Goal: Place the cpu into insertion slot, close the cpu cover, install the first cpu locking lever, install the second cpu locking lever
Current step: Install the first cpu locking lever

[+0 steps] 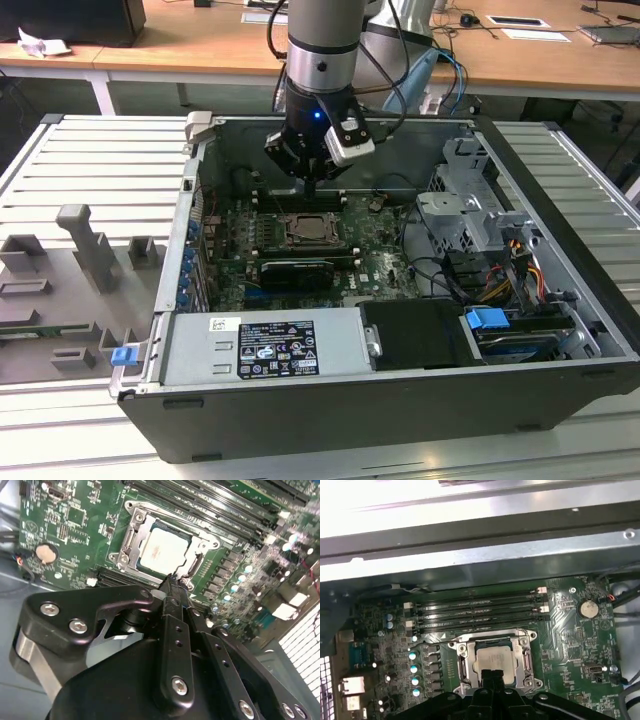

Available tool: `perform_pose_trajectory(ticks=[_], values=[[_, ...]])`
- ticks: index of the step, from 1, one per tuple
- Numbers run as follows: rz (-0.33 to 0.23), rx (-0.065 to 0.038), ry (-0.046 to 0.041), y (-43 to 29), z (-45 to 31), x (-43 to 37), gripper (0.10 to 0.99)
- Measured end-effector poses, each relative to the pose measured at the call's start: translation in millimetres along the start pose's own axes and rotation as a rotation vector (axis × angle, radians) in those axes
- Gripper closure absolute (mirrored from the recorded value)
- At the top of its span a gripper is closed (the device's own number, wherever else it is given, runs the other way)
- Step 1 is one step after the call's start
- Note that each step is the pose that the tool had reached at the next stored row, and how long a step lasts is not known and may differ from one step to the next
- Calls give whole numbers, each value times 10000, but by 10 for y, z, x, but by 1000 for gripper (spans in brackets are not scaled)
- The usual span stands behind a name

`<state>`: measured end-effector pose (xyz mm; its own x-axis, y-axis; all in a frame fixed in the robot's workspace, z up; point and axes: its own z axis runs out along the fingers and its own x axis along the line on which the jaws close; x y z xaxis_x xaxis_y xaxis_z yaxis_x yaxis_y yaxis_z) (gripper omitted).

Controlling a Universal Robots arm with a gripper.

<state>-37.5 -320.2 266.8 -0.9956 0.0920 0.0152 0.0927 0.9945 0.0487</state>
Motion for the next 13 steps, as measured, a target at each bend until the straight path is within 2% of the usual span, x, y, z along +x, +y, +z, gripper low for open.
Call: perform_pose_trajectory(ticks=[5, 8, 10, 13], values=[[-856, 13, 41, 0, 0, 0, 980], [-978, 10, 38, -3, 2, 31, 980], [-979, -1, 12, -10, 2, 101, 980], [-980, -14, -37, -29, 5, 310, 980]])
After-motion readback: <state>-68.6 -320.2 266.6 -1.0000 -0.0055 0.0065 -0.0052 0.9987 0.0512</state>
